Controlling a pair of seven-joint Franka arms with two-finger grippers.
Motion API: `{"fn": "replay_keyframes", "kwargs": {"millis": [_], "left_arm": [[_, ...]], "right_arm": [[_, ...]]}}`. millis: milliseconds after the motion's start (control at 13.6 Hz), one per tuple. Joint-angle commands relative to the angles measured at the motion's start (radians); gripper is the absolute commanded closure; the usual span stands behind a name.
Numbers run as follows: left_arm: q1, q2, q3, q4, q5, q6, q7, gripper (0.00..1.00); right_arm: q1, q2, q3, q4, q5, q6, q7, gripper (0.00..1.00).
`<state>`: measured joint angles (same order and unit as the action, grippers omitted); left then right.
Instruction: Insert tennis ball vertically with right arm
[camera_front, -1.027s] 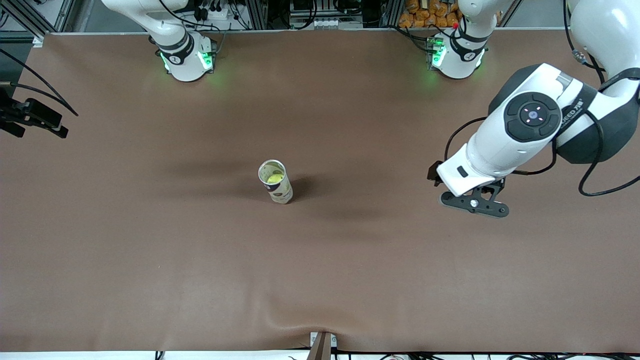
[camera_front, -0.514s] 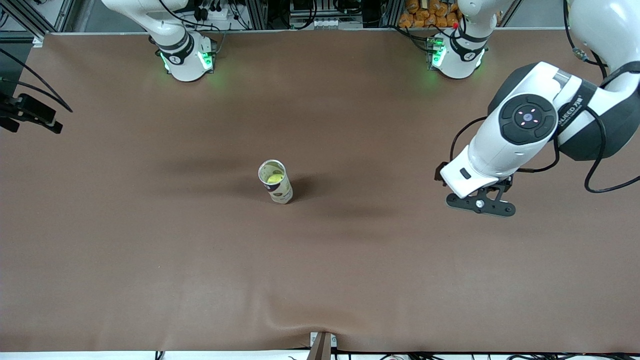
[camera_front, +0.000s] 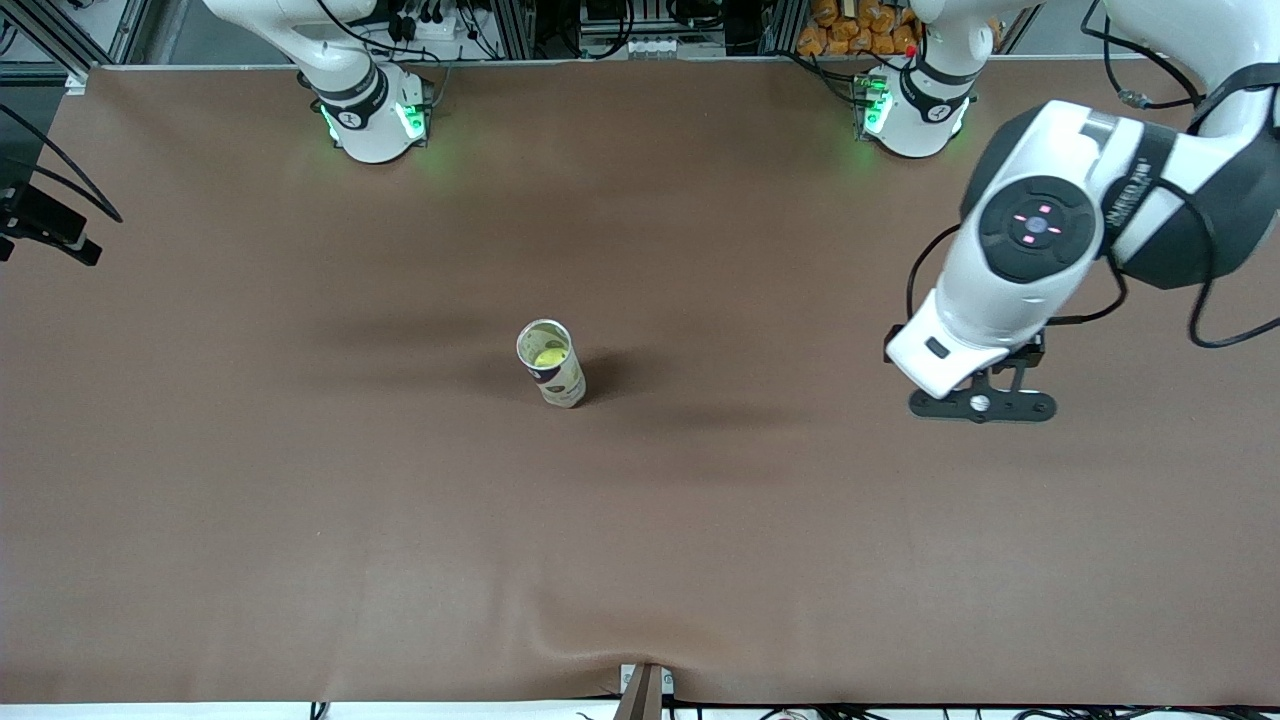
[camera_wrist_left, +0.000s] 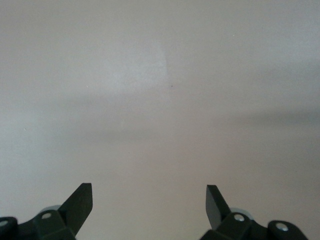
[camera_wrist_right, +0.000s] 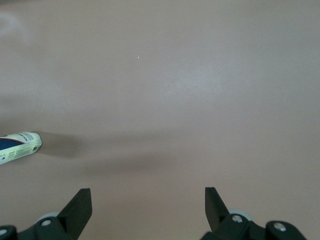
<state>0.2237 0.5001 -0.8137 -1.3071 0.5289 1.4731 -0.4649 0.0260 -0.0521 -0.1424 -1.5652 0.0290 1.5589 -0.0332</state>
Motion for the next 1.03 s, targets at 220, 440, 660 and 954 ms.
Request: {"fn": "replay_keyframes", "kwargs": {"millis": [220, 440, 660, 954], "left_arm": [[-0.188, -0.127, 0.379, 0.026, -0.289, -0.013, 0.096, 0.00], [-0.271, -0.173, 0.560, 0.023, -0.417, -0.013, 0.178, 0.00], [-0.314, -0.212, 0.637, 0.022, -0.438, -0.020, 0.215, 0.00], [-0.319, -0.245, 0.694, 0.022, -0.478, -0.033, 0.273, 0.00]], "right_arm": [[-0.011, -0.006, 0.009, 0.017, -0.003, -0.002, -0.002, 0.00], [-0.011, -0.006, 0.009, 0.025, -0.003, -0.003, -0.002, 0.00], [-0.008, -0.005, 0.009, 0.025, -0.001, -0.003, -0.002, 0.00], [-0.009, -0.005, 0.009, 0.025, -0.001, -0.002, -0.002, 0.00]]}}
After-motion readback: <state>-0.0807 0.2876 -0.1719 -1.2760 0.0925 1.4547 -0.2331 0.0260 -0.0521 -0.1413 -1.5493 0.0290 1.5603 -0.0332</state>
